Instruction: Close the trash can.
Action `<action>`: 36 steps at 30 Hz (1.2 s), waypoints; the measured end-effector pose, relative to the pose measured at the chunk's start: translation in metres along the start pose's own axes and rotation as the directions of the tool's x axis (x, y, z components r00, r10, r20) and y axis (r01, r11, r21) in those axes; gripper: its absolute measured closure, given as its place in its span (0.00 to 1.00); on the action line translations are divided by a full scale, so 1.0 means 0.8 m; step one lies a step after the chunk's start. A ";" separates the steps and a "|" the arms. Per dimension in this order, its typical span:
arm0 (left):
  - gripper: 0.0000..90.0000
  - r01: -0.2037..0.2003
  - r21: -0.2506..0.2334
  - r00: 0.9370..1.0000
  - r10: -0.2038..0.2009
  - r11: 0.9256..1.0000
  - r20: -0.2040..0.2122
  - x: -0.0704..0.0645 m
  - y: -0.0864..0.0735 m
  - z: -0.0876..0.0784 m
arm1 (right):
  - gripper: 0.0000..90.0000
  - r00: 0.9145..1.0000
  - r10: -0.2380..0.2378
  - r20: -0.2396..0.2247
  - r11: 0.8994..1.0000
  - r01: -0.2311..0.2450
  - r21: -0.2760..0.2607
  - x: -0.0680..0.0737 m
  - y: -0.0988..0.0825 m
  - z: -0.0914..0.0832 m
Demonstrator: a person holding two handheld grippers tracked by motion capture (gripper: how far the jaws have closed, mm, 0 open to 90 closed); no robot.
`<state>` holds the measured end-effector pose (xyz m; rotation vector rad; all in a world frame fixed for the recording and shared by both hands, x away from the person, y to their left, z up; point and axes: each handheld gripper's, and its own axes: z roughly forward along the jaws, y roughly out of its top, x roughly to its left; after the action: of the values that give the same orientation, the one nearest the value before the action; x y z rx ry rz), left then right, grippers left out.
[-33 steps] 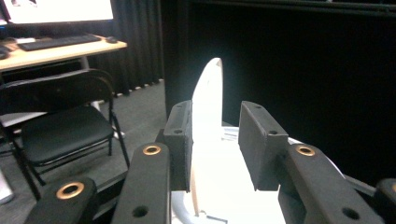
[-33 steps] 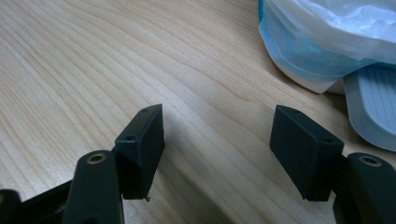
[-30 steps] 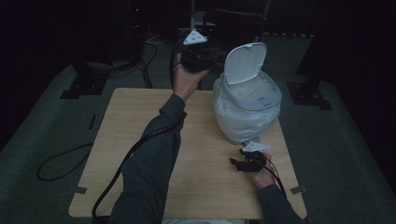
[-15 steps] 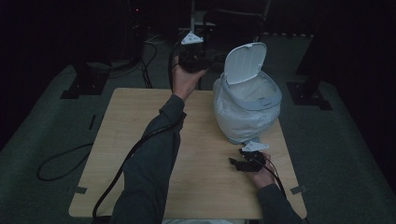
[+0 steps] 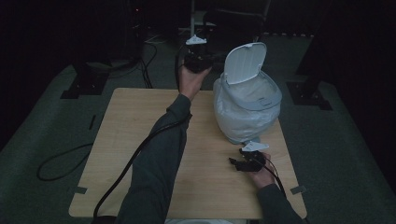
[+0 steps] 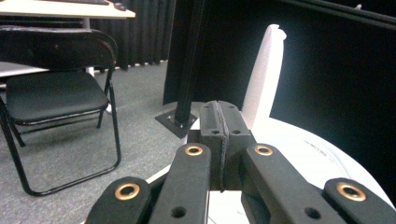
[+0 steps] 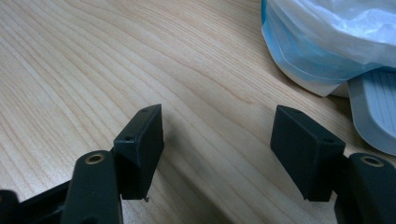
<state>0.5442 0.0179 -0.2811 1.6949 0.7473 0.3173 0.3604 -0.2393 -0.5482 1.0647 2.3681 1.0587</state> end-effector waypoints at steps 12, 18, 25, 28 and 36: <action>1.00 0.016 -0.001 0.996 -0.016 1.000 0.085 -0.013 -0.006 0.014 | 0.37 1.000 0.002 -0.003 1.000 -0.002 0.000 0.000 0.000 0.000; 1.00 -0.002 0.007 0.991 0.001 1.000 0.136 -0.032 -0.008 0.020 | 0.37 1.000 0.002 -0.003 1.000 -0.002 0.000 0.001 0.000 0.000; 1.00 -0.040 0.051 0.977 0.028 0.998 0.212 -0.062 -0.023 0.034 | 0.37 1.000 0.002 -0.002 1.000 -0.002 -0.001 0.001 0.000 0.001; 1.00 -0.050 0.087 0.970 0.027 0.995 0.242 -0.071 -0.029 0.041 | 0.37 1.000 0.003 -0.001 1.000 -0.003 -0.002 0.001 0.000 0.001; 1.00 -0.044 0.140 0.961 0.004 0.989 0.276 -0.083 -0.038 0.054 | 0.37 1.000 0.001 -0.001 1.000 -0.001 -0.002 0.001 0.000 0.000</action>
<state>0.5101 -0.0543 -0.3094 1.8398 0.5536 0.0410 0.3600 -0.2381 -0.5483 1.0651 2.3672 1.0615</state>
